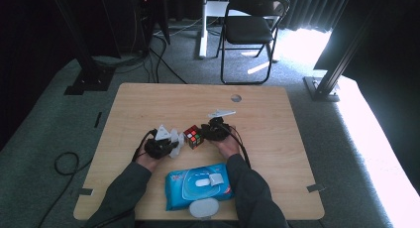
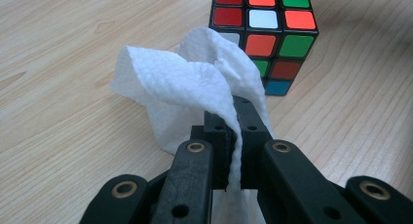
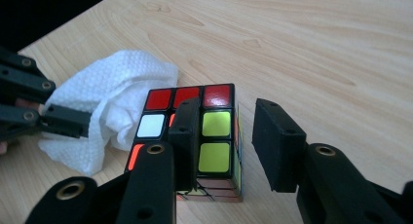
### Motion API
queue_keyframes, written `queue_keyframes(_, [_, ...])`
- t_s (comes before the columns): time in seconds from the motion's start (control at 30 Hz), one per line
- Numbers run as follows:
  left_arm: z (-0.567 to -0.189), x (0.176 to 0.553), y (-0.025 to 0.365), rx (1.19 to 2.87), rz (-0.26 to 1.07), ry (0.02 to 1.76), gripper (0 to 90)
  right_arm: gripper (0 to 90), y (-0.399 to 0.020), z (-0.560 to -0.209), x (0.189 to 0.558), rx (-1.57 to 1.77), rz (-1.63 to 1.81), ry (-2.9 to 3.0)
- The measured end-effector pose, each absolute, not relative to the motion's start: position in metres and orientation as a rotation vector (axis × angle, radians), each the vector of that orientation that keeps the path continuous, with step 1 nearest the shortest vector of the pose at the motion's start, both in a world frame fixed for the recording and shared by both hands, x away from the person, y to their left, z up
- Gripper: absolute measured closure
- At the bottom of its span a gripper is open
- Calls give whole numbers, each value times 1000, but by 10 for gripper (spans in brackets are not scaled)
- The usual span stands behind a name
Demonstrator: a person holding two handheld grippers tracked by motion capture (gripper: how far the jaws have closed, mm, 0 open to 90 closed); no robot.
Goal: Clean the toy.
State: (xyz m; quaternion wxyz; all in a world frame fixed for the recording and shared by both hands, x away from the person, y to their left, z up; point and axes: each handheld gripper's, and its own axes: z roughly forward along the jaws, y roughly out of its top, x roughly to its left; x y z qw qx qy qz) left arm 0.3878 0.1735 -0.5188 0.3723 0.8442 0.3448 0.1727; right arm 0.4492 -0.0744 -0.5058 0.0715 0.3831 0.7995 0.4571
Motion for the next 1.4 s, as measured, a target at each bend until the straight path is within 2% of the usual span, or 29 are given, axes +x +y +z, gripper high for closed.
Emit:
queue_keyframes(0.07, [-519, 388, 173, 2166, 441, 883, 865, 625, -75, -506, 450, 1172, 1379, 2403])
queue_keyframes(0.2, [-519, 387, 171, 2163, 440, 880, 865, 701, -79, -510, 454, 1318, 1479, 2407])
queue_keyframes(0.63, [-518, 388, 173, 2159, 445, 883, 865, 727, -109, -521, 464, 1599, 1641, 2262])
queue_keyframes(0.67, [-518, 388, 173, 2160, 446, 883, 865, 784, -112, -521, 464, 1596, 1624, 2251])
queue_keyframes(0.77, [-518, 388, 173, 2161, 444, 884, 865, 814, -116, -522, 462, 1570, 1520, 2255])
queue_keyframes(0.83, [-518, 388, 173, 2163, 444, 883, 864, 750, -120, -525, 458, 1540, 1493, 2267])
queue_keyframes(0.87, [-519, 388, 173, 2166, 443, 884, 864, 655, -121, -525, 452, 1447, 1460, 2301])
queue_keyframes(0.9, [-519, 388, 173, 2166, 443, 884, 864, 599, -120, -524, 448, 1380, 1434, 2316])
queue_keyframes(0.93, [-519, 389, 173, 2166, 444, 884, 864, 599, -120, -524, 448, 1380, 1434, 2316])
queue_keyframes(1.0, [-519, 389, 173, 2166, 442, 885, 863, 502, -120, -520, 441, 1245, 1415, 2324])
queue_keyframes(1.03, [-519, 389, 172, 2168, 441, 884, 862, 389, -118, -514, 437, 1101, 1396, 2333])
queue_keyframes(1.07, [-519, 389, 172, 2168, 440, 882, 860, 341, -116, -512, 437, 1054, 1391, 2349])
queue_keyframes(1.17, [-518, 389, 169, 2173, 438, 877, 859, 272, -107, -507, 438, 945, 1338, 2366])
queue_keyframes(1.3, [-518, 389, 169, 2176, 438, 873, 859, 237, -100, -507, 444, 890, 1313, 2409])
queue_keyframes(1.33, [-518, 389, 170, 2178, 439, 872, 859, 192, -96, -510, 449, 847, 1271, 2453])
queue_keyframes(1.4, [-517, 389, 171, 2179, 441, 872, 859, 190, -95, -511, 450, 839, 1265, 2467])
